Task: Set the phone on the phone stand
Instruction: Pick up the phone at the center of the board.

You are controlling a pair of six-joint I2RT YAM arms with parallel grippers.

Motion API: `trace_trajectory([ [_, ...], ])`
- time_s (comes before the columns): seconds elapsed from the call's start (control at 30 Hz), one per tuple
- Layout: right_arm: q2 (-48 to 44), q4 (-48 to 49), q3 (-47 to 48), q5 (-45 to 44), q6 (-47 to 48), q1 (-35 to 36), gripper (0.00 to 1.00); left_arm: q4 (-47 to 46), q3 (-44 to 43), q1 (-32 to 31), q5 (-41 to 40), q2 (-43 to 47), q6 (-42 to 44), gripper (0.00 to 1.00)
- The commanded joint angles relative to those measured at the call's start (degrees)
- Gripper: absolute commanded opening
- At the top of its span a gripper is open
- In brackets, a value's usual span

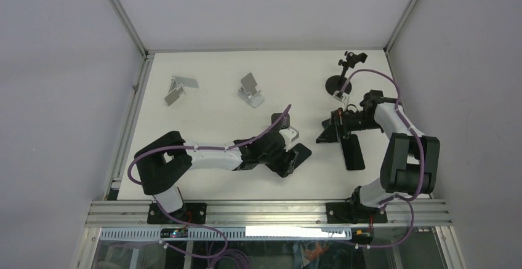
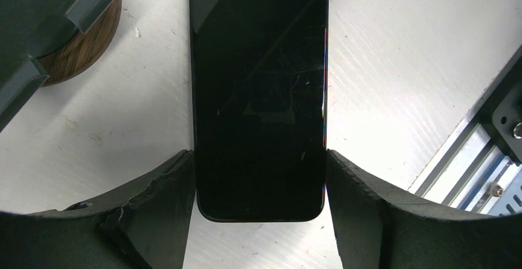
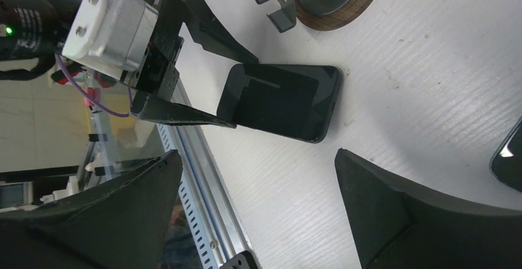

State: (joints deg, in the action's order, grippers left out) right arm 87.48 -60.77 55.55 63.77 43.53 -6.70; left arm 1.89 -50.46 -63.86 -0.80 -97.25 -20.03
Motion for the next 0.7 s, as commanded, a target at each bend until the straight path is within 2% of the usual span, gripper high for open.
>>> trace_trajectory([
  [0.0,-7.4,12.1,-3.0,-1.7,-9.8,1.2,0.99,-3.9,1.4,0.7,5.6,0.5,-3.3,0.15],
  [0.1,-6.6,18.6,-3.4,-3.3,-21.2,2.2,0.98,-5.4,1.9,1.4,7.1,0.4,-4.4,0.15],
  [0.27,0.8,22.9,-3.0,-4.6,-37.0,3.1,0.82,-7.9,3.0,2.0,8.4,-0.1,-6.2,0.15],
  [0.3,2.3,22.8,-2.7,-5.5,-38.6,3.4,0.76,-8.1,3.2,2.0,8.5,-0.2,-6.5,0.15],
  [0.57,6.7,25.7,-5.0,-8.4,-48.2,4.4,0.61,-9.3,4.1,2.2,8.1,-0.7,-7.7,0.14],
  [0.67,9.0,24.5,-4.8,-11.5,-50.7,4.6,0.59,-9.4,4.0,2.3,8.0,-1.1,-8.1,0.14],
])
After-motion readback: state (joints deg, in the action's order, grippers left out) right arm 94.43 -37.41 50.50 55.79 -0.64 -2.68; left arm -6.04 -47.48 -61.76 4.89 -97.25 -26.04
